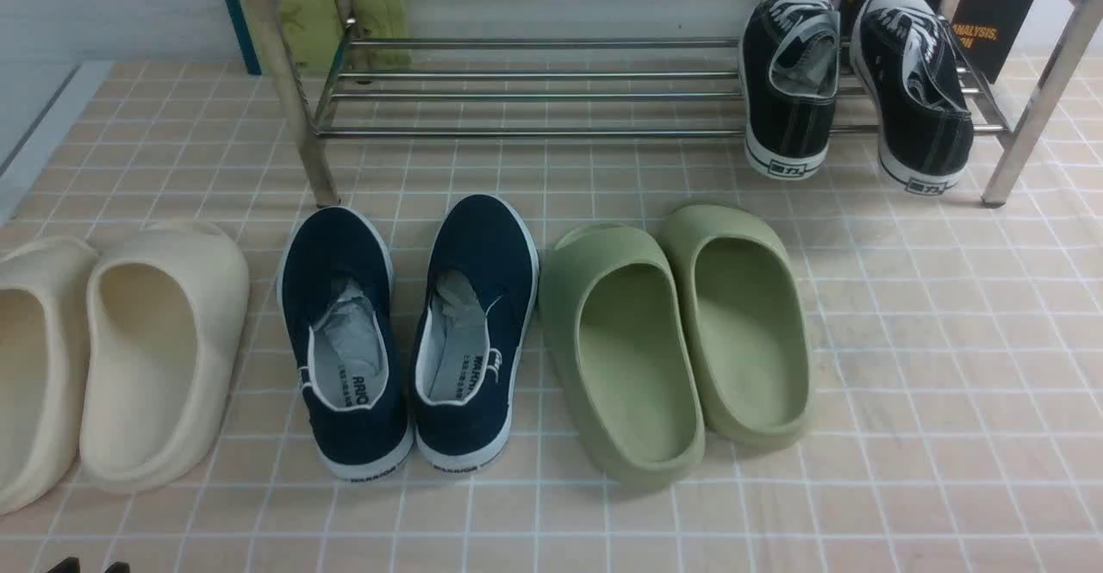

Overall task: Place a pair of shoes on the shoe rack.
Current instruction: Use the left arm to grab the shoe closest to it

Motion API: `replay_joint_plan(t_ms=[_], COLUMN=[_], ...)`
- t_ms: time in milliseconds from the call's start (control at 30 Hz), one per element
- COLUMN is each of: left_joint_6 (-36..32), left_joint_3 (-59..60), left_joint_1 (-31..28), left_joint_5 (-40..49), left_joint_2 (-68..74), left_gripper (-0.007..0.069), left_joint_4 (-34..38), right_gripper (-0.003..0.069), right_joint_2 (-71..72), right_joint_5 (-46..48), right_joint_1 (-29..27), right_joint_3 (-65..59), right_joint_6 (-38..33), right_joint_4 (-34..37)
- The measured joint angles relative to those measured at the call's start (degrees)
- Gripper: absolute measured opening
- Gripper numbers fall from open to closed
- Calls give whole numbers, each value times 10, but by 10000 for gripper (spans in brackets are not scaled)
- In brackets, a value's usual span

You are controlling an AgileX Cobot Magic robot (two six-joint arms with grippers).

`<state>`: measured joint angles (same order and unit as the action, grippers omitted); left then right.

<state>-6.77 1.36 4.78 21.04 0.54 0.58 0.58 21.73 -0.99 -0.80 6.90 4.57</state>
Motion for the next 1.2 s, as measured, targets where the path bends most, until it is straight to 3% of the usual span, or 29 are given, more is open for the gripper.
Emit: replay_joint_plan(t_ms=[1200], left_joint_6=[0], left_joint_3=[0], left_joint_1=[0], left_joint_5=[0], left_joint_2=[0], left_gripper=[239], left_joint_4=[-16], right_gripper=[178], right_joint_2=[0], right_joint_5=[1], right_joint_1=[0], right_joint_3=[0], right_joint_6=[0], right_joint_4=[0])
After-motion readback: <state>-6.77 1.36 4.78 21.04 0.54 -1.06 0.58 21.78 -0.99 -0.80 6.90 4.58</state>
